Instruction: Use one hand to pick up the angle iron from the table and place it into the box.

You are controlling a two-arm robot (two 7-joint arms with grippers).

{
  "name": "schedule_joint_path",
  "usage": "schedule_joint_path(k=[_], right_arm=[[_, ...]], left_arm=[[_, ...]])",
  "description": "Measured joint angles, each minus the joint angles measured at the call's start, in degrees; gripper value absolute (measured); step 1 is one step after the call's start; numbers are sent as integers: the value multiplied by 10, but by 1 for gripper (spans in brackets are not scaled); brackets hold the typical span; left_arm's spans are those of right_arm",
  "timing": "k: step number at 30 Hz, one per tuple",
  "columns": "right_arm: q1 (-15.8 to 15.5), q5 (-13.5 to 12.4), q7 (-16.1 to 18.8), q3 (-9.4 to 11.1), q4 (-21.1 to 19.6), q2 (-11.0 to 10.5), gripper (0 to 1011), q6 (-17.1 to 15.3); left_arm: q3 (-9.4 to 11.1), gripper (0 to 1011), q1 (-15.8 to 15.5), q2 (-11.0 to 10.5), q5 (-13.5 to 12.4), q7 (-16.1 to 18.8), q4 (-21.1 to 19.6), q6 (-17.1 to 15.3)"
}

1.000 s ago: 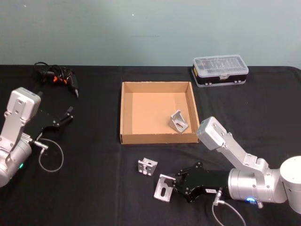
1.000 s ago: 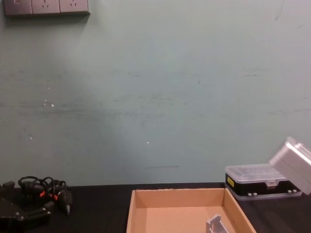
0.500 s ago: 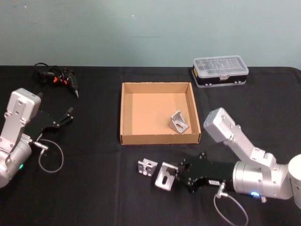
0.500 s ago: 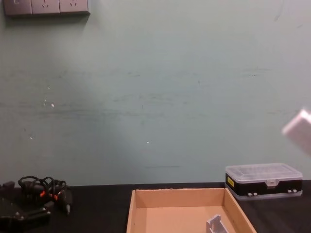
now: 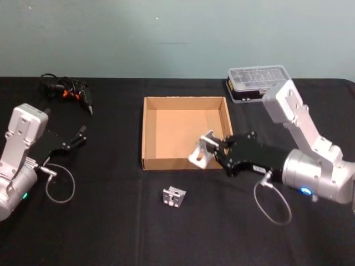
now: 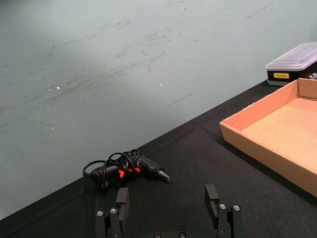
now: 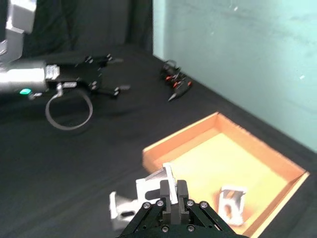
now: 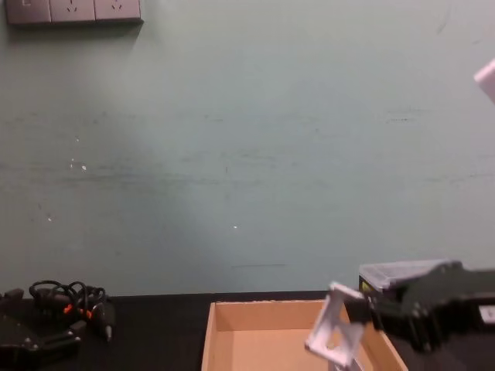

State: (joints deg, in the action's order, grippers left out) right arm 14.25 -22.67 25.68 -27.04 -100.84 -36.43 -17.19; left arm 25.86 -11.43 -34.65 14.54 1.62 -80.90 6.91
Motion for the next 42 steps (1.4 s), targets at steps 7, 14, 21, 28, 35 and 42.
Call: schedule_joint_path(k=[7,14,21,28,35,42], right_arm=[[36,25,-12,-6,38,37,92,1],[86,55,-8,-25,112,81,92,0],[131,71,-1,-38,196,132,92,2],[162,91,8,-55,259,165,92,2],[176,109,14,-63,295,183,92,0],[183,121,20,-68,319,194,92,-3]], left_arm=[[0,1000,0,0,0,0,0,0],[0,1000,0,0,0,0,0,0],[0,1000,0,0,0,0,0,0],[0,1000,0,0,0,0,0,0],[0,1000,0,0,0,0,0,0],[0,1000,0,0,0,0,0,0]])
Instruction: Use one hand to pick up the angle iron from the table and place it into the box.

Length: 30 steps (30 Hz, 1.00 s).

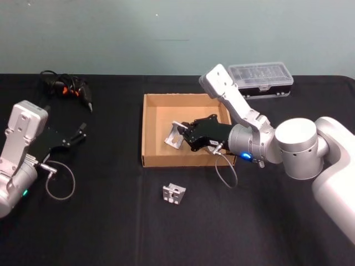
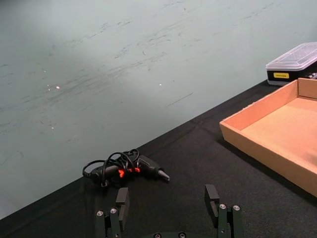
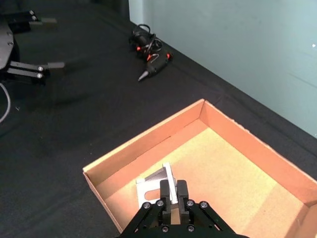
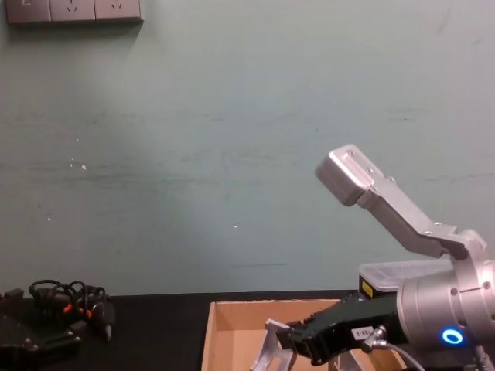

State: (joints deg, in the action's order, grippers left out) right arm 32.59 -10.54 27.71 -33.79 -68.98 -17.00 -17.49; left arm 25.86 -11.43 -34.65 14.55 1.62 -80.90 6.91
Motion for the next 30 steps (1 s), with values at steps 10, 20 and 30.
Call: schedule_joint_path(k=[10,20,30], right_arm=[[4,16,0,3,24,11,92,-2],[2,27,-1,9,27,16,221,-5],[-7,31,-3,20,19,15,511,2]], left_arm=[[0,1000,0,0,0,0,0,0],[0,1000,0,0,0,0,0,0],[0,1000,0,0,0,0,0,0]])
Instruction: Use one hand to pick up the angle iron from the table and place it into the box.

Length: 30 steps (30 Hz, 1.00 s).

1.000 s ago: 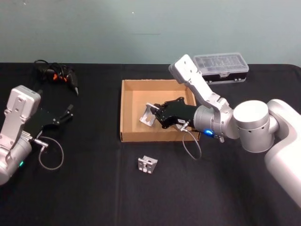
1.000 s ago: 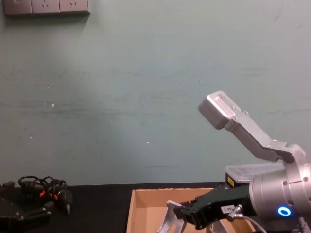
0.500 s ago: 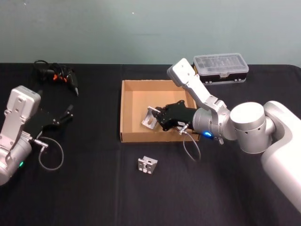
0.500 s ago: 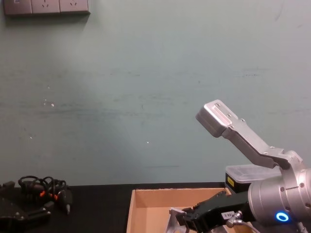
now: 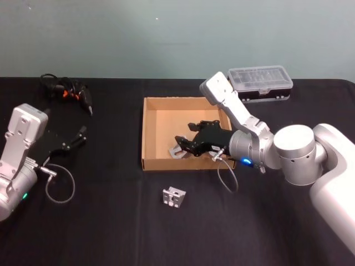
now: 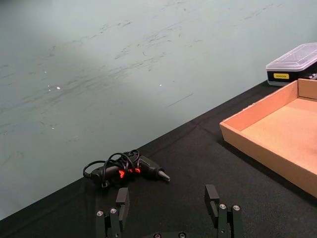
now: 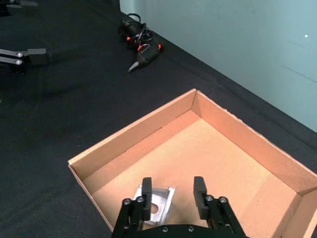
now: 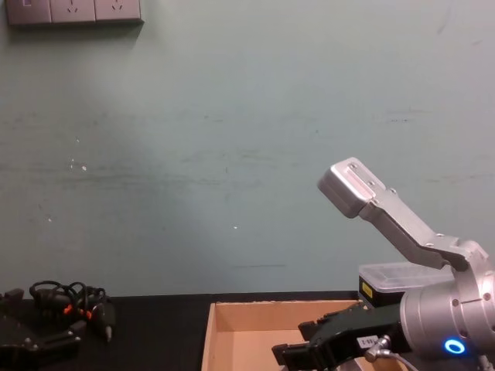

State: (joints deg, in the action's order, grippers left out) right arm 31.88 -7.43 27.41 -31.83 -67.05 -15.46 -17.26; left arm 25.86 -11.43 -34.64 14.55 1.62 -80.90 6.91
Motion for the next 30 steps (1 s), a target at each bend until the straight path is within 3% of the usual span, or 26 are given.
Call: schedule_joint_path(k=[11,17,23,30], right_arm=[[-7,7,-3,6,-4,-1,864,9],[-12,8,-6,12,-11,-1,1003,12],[-22,6,-10,22,-27,-5,1002,16],[-51,-6,-12,37,-85,-22,1000,25]], left_arm=[[0,1000,0,0,0,0,0,0],[0,1000,0,0,0,0,0,0],[0,1000,0,0,0,0,0,0],[0,1000,0,0,0,0,0,0]])
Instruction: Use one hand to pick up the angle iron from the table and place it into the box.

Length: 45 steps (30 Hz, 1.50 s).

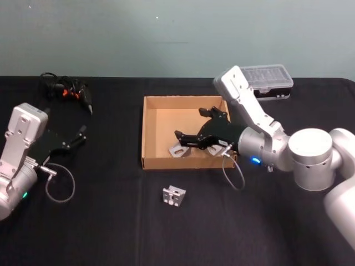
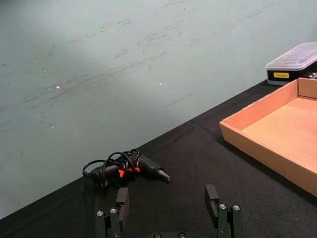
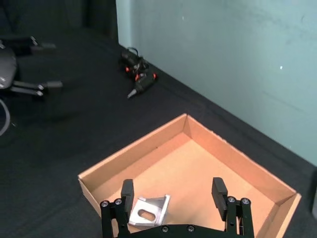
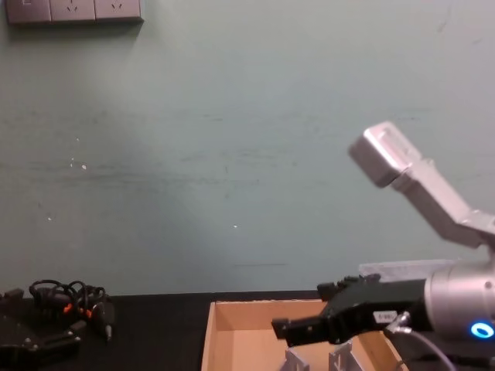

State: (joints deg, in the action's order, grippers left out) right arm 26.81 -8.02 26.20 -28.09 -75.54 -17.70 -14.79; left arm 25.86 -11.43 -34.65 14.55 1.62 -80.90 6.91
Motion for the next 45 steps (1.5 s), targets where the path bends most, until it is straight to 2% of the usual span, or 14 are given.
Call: schedule_joint_path(k=[8,12,21,24,27,33,45], right_arm=[[-45,-26,2,20,-86,-30,1002,-6],[-71,-48,13,27,-138,-51,1002,-15],[-110,-87,43,21,-210,-90,1002,-42],[-116,-95,54,14,-219,-97,1002,-49],[-121,-104,72,-3,-228,-111,1002,-61],[-121,-104,83,-26,-226,-125,1002,-68],[-103,-103,84,-59,-180,-125,1000,-63]], left_arm=[[0,1000,0,0,0,0,0,0],[0,1000,0,0,0,0,0,0],[0,1000,0,0,0,0,0,0],[0,1000,0,0,0,0,0,0],[0,1000,0,0,0,0,0,0],[0,1000,0,0,0,0,0,0],[0,1000,0,0,0,0,0,0]])
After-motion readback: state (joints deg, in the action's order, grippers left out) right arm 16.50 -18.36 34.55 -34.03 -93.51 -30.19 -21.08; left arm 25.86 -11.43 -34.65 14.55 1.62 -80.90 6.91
